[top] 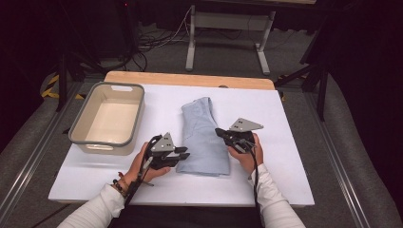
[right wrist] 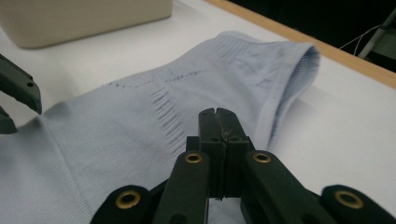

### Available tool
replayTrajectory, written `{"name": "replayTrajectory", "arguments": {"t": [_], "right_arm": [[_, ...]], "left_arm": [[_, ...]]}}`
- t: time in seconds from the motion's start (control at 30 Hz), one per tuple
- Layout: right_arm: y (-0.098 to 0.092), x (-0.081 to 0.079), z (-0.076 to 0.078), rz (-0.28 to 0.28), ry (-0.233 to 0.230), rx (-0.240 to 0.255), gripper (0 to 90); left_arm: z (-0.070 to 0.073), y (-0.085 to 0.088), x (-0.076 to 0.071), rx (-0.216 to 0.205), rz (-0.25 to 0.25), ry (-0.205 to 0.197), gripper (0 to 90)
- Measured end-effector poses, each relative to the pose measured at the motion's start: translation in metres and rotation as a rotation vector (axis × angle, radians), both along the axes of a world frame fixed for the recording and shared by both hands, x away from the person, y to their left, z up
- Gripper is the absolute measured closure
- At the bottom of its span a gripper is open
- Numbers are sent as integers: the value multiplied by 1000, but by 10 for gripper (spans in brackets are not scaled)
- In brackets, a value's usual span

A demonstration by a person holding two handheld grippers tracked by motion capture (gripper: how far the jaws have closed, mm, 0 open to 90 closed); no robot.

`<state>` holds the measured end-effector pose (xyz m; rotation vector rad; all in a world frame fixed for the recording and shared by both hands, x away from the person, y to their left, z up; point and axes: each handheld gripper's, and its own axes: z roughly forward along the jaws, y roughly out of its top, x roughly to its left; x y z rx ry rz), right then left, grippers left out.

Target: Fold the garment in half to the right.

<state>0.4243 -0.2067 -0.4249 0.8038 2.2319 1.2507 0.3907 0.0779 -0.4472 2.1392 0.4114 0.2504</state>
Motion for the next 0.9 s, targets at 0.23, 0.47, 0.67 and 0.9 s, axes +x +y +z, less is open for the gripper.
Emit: {"name": "replayTrajectory", "arguments": {"t": [0.23,0.47,0.67,0.9], "right_arm": [[10,6,-25,-8,22,-142,895],[8,6,-34,-20,49,-158,898],[9,3,-33,-14,26,-175,893],[6,1,-29,-16,8,-156,884]], "left_arm": [[-16,-8,2,58,-2,35,756],[-20,-11,-1,93,-11,21,768],[-20,-10,-1,85,-16,22,766],[-18,-10,-2,85,-18,7,744]]}}
